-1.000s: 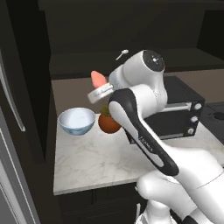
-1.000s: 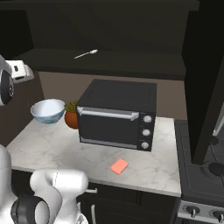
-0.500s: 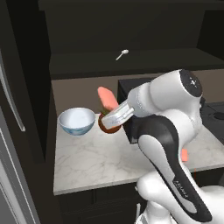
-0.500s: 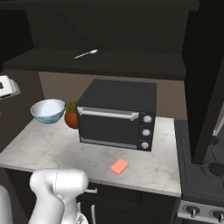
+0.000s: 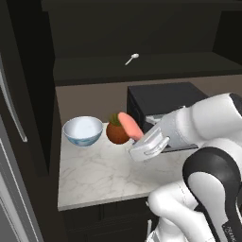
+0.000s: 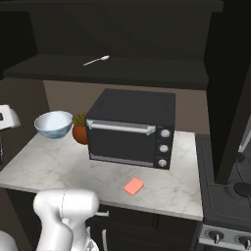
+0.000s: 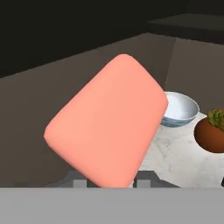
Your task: Pick the bar soap and bar soap from the cabinet and place them on the counter.
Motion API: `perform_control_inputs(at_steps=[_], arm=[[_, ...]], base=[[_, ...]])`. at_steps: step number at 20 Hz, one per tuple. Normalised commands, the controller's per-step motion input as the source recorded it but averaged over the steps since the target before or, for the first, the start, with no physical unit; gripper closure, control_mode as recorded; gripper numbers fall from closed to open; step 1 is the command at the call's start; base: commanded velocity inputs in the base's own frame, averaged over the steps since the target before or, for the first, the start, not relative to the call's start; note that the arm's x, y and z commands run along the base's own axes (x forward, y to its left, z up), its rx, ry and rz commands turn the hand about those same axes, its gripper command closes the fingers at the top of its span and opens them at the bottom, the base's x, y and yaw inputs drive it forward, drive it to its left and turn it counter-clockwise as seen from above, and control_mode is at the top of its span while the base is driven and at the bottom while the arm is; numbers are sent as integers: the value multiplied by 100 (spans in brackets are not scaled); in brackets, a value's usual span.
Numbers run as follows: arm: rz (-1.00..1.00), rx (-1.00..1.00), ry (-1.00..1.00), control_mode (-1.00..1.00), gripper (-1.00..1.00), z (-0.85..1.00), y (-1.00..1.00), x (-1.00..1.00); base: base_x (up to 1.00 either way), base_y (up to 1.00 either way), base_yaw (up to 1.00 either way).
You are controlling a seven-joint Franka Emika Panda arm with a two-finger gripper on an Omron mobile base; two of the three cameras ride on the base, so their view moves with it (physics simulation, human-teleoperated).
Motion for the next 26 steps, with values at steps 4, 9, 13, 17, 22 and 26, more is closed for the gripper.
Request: perform_control_inputs(at_steps=[4, 9, 13, 17, 22, 26], arm=[[0, 14, 21, -100, 100, -17, 0, -1], [0, 0, 19, -100, 100, -30, 1, 0], [0, -8, 15, -100, 100, -35, 13, 0], [0, -11, 8, -100, 100, -27, 14, 0], [0, -11, 1, -100, 100, -19, 12, 0], [0, -10, 0, -100, 100, -16, 1, 5]], base=[[0, 0, 0], [0, 0, 0], [0, 0, 0], [0, 0, 0], [0, 0, 0], [0, 0, 0]])
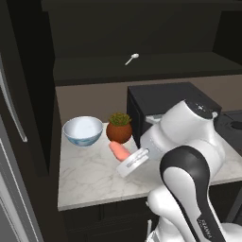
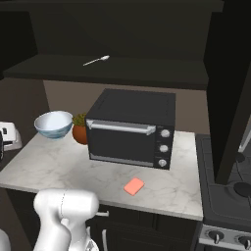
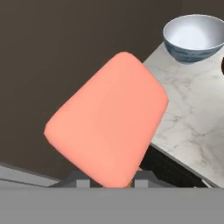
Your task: Pick the bar soap and bar soap from the cabinet and place them on the counter.
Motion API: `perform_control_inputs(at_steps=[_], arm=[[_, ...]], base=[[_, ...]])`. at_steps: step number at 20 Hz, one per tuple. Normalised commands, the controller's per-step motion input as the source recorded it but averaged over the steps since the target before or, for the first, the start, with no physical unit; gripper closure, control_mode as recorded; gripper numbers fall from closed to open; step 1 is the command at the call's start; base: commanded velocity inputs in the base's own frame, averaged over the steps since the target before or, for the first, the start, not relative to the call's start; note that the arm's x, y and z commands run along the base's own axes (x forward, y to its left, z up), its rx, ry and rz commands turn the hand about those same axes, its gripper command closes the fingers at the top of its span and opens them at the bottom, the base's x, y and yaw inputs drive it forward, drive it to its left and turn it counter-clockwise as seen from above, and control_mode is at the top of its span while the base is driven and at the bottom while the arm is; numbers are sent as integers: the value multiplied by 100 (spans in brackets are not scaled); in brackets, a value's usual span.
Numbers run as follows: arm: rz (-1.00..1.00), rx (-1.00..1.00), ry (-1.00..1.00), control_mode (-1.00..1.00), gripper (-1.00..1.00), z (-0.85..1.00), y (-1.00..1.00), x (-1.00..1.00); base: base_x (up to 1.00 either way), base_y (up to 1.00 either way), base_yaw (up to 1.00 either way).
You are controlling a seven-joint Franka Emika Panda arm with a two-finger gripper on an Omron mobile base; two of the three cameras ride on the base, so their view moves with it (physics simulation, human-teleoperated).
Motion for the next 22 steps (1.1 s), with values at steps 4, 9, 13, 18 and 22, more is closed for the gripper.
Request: perform_control_inputs(at_steps=[4, 9, 13, 18, 22], arm=[[0, -8, 0, -100, 100, -14, 0, 14], [0, -6, 0, -100, 100, -15, 0, 20], [0, -4, 0, -100, 100, -22, 0, 31], [0, -4, 0, -100, 100, -29, 0, 31], [0, -2, 0, -100, 100, -36, 0, 37]], base=[[0, 0, 0], [0, 0, 0], [0, 0, 0], [0, 0, 0], [0, 0, 0]])
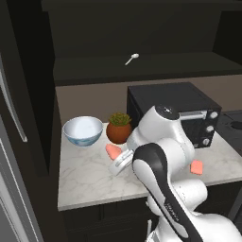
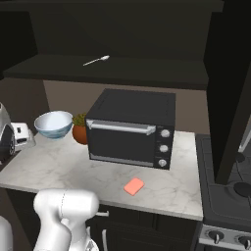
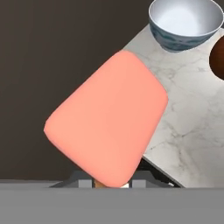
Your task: Pick the bar soap and bar soap from the cabinet and place them on the counter.
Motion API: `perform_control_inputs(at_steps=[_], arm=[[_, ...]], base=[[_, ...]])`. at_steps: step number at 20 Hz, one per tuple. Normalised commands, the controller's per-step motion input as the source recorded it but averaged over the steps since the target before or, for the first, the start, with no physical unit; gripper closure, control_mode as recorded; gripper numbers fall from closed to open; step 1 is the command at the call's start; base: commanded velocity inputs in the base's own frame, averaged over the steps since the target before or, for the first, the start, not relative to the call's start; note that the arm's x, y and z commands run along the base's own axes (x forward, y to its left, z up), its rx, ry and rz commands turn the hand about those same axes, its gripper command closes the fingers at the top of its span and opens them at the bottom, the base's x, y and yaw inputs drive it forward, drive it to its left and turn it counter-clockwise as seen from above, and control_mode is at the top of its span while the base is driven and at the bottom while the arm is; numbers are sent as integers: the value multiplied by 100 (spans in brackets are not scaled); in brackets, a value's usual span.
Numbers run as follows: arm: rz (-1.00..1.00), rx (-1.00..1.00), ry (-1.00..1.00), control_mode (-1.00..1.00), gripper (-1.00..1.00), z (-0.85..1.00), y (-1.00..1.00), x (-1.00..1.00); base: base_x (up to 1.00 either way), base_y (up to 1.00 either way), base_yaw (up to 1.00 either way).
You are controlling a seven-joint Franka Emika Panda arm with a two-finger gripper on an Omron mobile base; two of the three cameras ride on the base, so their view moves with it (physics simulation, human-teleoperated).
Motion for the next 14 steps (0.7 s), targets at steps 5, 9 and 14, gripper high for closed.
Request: perform_control_inputs(at_steps=[5, 9, 14], arm=[[0, -2, 0, -100, 100, -38, 0, 42], [0, -2, 0, -100, 100, -36, 0, 41], [0, -3, 0, -100, 100, -37, 0, 31]], base=[[0, 0, 0], [0, 0, 0], [0, 0, 0]])
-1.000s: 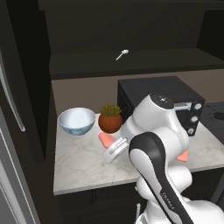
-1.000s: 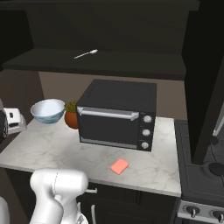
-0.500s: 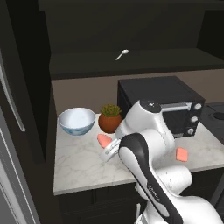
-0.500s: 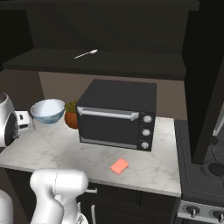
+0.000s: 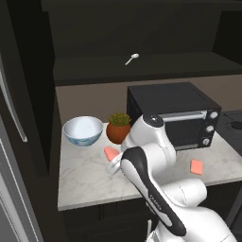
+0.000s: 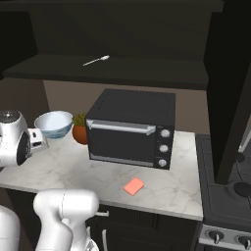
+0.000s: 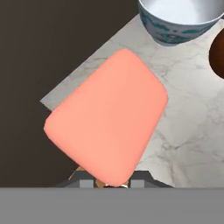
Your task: Pick the bar soap and bar soap from the cabinet and place them on the counter.
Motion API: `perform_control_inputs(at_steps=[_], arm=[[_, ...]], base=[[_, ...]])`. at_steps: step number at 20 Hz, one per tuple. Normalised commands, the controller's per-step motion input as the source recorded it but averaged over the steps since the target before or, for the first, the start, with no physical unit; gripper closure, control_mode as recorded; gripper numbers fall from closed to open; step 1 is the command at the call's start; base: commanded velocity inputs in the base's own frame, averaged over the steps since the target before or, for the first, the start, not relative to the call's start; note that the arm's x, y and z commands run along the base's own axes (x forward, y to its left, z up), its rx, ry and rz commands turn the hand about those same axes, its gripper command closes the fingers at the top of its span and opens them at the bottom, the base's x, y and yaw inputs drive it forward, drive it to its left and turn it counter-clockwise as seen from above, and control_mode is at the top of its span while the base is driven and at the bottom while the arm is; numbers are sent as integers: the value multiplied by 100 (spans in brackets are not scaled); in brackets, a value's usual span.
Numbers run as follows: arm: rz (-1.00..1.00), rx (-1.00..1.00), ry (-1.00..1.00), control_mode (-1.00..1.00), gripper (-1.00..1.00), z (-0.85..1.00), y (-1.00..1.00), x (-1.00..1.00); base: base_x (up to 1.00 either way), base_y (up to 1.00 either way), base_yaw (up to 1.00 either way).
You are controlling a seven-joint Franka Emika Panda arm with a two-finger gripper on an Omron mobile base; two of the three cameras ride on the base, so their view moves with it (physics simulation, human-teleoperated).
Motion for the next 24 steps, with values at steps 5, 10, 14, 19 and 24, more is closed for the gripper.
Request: perform_control_inputs(at_steps=[5, 10, 14, 19, 24], arm=[[0, -5, 0, -100, 100, -35, 0, 18], [0, -3, 0, -100, 100, -32, 0, 18], [0, -1, 0, -100, 100, -33, 0, 20], [0, 0, 0, -100, 100, -31, 0, 22], [0, -1, 1, -100, 100, -29, 0, 22]], base=[[0, 0, 0], [0, 0, 0], [0, 0, 0], [0, 0, 0], [0, 0, 0]])
